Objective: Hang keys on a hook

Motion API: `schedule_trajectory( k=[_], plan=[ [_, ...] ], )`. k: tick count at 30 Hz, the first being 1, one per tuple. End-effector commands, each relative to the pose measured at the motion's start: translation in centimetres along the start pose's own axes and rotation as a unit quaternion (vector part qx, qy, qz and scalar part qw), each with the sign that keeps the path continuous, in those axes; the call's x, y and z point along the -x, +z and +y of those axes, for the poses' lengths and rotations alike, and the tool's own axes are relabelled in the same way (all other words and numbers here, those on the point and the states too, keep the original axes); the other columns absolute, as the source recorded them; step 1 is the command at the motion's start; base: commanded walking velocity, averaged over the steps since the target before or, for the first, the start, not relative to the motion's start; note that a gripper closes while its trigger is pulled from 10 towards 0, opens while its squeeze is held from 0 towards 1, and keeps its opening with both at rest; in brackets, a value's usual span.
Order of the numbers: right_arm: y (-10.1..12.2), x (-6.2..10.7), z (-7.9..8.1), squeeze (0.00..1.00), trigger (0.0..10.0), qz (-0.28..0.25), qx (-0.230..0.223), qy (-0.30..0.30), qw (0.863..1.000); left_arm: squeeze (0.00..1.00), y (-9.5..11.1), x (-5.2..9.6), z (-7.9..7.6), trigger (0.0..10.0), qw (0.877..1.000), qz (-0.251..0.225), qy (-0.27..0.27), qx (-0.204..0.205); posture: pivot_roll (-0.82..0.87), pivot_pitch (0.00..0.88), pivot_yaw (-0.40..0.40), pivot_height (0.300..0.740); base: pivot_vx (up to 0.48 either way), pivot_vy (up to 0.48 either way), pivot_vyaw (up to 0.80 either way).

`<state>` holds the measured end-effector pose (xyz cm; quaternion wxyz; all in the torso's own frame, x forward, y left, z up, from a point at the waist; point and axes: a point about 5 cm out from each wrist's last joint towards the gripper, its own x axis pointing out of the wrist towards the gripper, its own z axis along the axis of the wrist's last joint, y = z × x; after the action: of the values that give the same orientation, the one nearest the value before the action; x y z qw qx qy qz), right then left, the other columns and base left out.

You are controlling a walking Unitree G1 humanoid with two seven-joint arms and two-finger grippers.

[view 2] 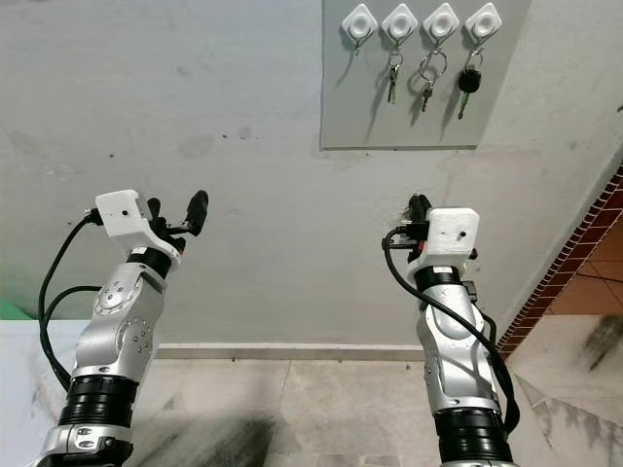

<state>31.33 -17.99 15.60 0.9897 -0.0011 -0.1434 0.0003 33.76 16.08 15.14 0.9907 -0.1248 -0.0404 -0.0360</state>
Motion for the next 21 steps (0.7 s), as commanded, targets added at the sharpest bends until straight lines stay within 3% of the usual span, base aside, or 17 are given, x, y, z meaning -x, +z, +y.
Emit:
schedule_trajectory(
  k=[1,6,21],
  plan=[
    [1.6,-0.3,0.0,0.00,10.0,-0.041,-0.009,-0.001,0.999,0.00,0.7,-0.1,-0.1,10.0,1.000,-0.009,-0.005,-0.012,0.00,0.000,0.033,0.740,0.000,0.000,0.00],
    [2.8,-0.3,0.2,0.00,10.0,-0.071,-0.020,0.007,0.997,0.00,0.7,-0.1,-0.1,10.0,1.000,-0.008,-0.006,-0.011,0.00,0.000,0.036,0.740,0.000,0.000,0.00],
    [2.7,-0.2,0.5,0.00,10.0,-0.066,-0.024,0.015,0.997,0.00,0.9,-0.2,-0.2,10.0,1.000,-0.011,-0.008,-0.008,0.00,0.000,0.037,0.740,0.000,0.000,0.00]
  ],
)
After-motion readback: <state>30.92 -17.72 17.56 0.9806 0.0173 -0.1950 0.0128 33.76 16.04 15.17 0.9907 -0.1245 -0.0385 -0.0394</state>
